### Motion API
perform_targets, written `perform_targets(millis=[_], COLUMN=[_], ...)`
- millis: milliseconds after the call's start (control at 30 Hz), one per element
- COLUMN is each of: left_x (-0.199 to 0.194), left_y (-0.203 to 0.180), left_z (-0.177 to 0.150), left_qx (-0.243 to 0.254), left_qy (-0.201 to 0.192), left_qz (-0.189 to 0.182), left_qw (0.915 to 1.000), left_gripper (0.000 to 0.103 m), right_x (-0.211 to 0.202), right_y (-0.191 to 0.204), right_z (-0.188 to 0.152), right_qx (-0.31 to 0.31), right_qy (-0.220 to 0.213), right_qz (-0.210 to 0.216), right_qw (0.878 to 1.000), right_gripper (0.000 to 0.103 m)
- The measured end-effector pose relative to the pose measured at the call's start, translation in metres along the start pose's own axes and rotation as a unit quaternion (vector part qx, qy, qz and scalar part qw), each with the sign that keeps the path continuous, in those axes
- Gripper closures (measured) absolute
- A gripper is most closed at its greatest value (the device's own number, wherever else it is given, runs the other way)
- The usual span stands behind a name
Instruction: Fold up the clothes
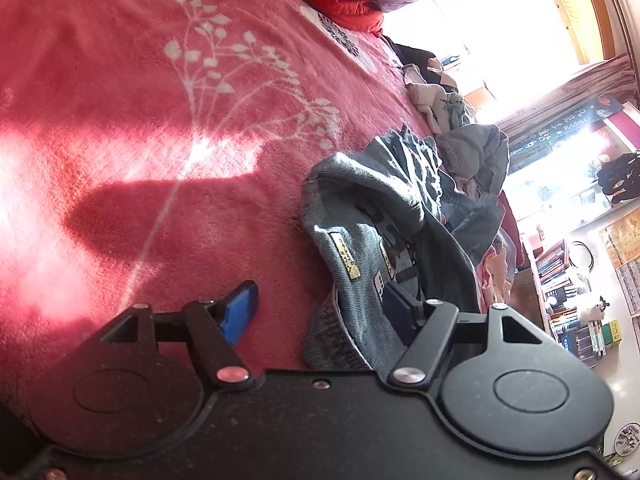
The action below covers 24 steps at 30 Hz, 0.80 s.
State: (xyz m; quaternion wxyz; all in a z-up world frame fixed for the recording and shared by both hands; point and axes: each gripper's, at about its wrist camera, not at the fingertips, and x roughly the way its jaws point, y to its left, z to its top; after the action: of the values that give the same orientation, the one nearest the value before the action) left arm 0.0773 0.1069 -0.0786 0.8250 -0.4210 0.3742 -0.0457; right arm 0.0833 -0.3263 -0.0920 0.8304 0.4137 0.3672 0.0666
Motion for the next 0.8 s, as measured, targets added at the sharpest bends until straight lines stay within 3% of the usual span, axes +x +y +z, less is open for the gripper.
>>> perform_targets(millis=[133, 167, 200, 267, 467, 800], left_x=[-0.007, -0.008, -0.008, -0.008, 0.012, 0.076], left_y=[-0.004, -0.005, -0.006, -0.004, 0.007, 0.000], left_z=[0.003, 0.005, 0.008, 0.016, 0.048, 0.092], left_qx=[0.015, 0.021, 0.027, 0.029, 0.025, 0.078], left_qy=[-0.028, -0.034, -0.039, -0.050, -0.053, 0.030], left_qz=[0.007, 0.012, 0.018, 0.024, 0.002, -0.072], left_qw=[0.9995, 0.9991, 0.9987, 0.9980, 0.9983, 0.9939], left_gripper=[0.035, 0.035, 0.035, 0.035, 0.035, 0.035], right_x=[-0.002, 0.000, 0.003, 0.008, 0.035, 0.080], right_y=[0.010, 0.013, 0.014, 0.014, 0.001, 0.002], right_z=[0.010, 0.013, 0.014, 0.017, 0.027, 0.061], right_qx=[-0.011, -0.015, -0.021, -0.035, -0.010, -0.018], right_qy=[-0.004, -0.003, -0.002, 0.001, 0.019, 0.021], right_qz=[0.015, 0.018, 0.022, 0.031, 0.048, 0.077], right_qw=[1.000, 1.000, 1.000, 0.999, 0.999, 0.997], right_gripper=[0.090, 0.082, 0.064, 0.043, 0.041, 0.043])
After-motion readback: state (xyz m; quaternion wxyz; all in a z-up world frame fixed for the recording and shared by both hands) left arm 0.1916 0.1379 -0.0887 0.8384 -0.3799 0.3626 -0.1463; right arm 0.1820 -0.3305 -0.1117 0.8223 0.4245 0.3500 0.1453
